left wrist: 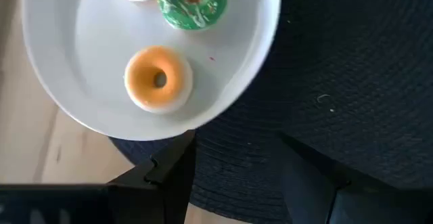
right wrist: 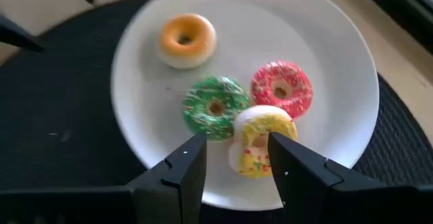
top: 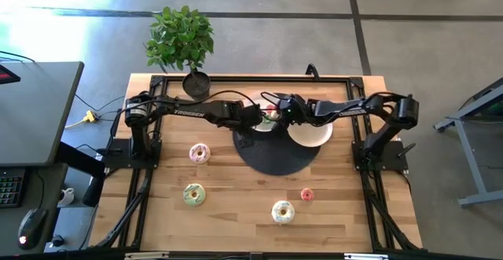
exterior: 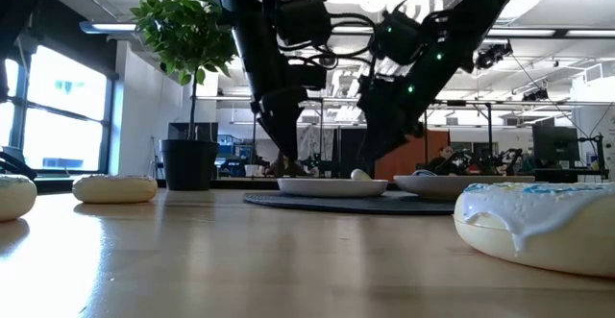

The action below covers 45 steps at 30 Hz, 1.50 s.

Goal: Pick & Place donuts
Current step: Put the small pink donut on the white plate

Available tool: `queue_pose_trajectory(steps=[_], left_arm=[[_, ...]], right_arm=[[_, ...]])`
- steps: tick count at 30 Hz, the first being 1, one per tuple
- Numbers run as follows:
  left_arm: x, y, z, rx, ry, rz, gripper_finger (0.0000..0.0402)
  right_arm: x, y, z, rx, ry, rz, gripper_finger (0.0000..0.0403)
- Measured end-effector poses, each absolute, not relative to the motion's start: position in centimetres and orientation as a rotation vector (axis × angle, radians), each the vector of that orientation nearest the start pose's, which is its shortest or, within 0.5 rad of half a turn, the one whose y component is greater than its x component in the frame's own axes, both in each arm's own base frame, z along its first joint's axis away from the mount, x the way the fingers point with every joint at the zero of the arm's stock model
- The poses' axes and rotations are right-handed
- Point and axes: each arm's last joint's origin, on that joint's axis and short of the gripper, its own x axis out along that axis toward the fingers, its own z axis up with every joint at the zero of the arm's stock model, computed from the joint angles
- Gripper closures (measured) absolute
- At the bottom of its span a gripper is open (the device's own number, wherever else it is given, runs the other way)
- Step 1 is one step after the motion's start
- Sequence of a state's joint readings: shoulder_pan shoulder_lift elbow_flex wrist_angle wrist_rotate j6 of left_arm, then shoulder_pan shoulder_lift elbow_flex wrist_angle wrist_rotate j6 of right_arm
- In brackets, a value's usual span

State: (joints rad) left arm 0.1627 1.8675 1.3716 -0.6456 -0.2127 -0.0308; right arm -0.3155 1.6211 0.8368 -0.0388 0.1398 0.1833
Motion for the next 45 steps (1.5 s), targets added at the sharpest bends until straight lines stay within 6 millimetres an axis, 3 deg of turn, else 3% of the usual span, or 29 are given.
queue_pose_trajectory(steps=[5, 10, 18, 22, 27, 34, 40, 45], left_arm=[[37.5, 6.7, 20.5, -0.023, 1.141, 0.325, 0.0214], [37.7, 6.1, 20.4, -0.151, 1.133, 0.169, 0.0214], [37.9, 6.1, 20.5, -0.176, 1.107, 0.122, 0.0214], [38.0, 6.1, 20.6, -0.176, 1.096, 0.122, 0.0214], [39.0, 5.2, 21.1, -0.193, 0.991, 0.033, 0.0214], [39.9, 4.2, 21.8, -0.172, 0.879, -0.080, 0.0214], [39.9, 4.4, 21.8, -0.160, 0.880, -0.049, 0.0214], [40.0, 4.4, 21.8, -0.165, 0.877, -0.044, 0.0214]], right_arm=[[29.0, -8.2, 18.9, 0.272, 0.767, -0.458, 0.0233], [27.0, -3.4, 21.1, 0.330, 0.870, -0.311, 0.0232], [24.7, 7.4, 19.2, 0.397, 1.146, -0.157, 0.0237], [24.2, 10.8, 17.8, 0.397, 1.190, -0.133, 0.0237], [23.9, 12.5, 15.9, 0.400, 1.248, -0.201, 0.0238], [24.1, 13.0, 14.2, 0.396, 1.321, -0.218, 0.0238], [24.0, 13.0, 14.3, 0.410, 1.344, -0.189, 0.0245], [23.7, 12.8, 15.5, 0.455, 1.315, -0.181, 0.0262]])
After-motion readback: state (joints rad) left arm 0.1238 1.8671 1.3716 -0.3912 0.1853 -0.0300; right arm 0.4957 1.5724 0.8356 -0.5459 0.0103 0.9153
